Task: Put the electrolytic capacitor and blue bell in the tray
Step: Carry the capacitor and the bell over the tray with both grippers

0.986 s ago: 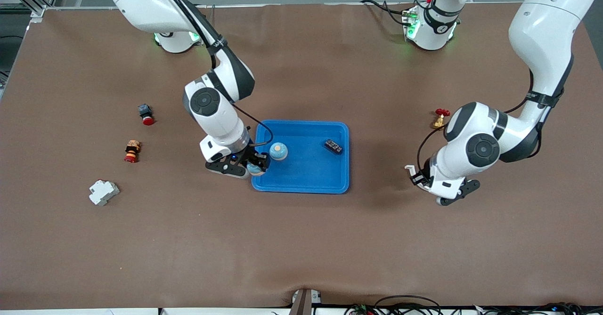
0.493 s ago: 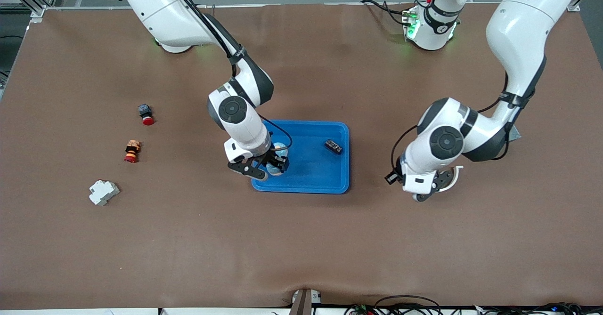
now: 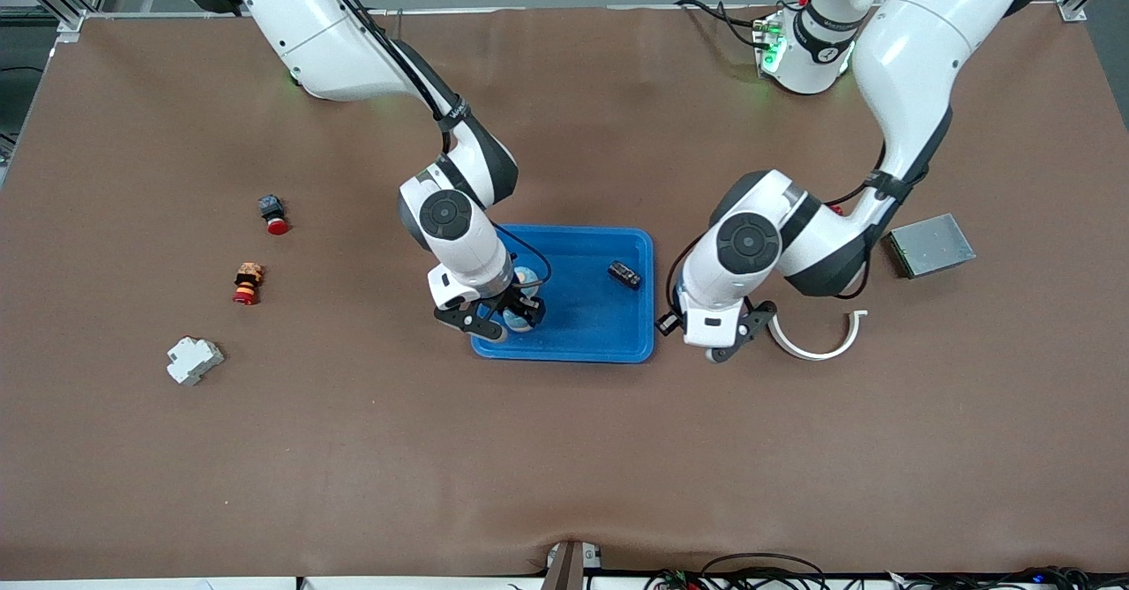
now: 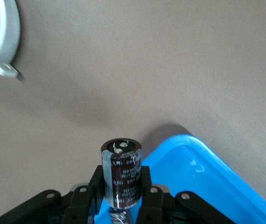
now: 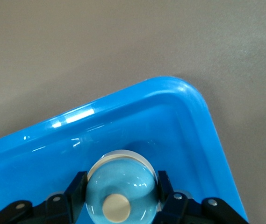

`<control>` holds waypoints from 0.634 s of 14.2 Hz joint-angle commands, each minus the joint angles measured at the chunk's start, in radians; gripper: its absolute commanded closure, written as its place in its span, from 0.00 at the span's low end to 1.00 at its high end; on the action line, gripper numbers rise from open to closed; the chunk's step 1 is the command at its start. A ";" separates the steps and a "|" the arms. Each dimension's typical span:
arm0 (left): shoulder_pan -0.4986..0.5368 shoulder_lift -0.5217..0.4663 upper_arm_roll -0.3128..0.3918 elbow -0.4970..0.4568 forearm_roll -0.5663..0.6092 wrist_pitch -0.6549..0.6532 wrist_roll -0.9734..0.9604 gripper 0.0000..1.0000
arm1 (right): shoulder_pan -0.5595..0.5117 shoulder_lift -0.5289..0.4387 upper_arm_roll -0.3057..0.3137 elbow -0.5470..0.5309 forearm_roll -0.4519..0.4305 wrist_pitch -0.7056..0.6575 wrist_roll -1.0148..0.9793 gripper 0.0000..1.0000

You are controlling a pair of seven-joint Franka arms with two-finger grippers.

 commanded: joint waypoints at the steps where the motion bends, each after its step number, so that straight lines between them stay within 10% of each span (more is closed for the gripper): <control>1: -0.101 0.043 0.068 0.074 -0.006 -0.018 -0.046 0.99 | 0.010 0.031 -0.023 0.034 -0.035 0.001 0.020 1.00; 9: -0.238 0.094 0.156 0.120 -0.010 0.029 -0.118 0.99 | 0.012 0.079 -0.034 0.058 -0.046 0.035 0.022 1.00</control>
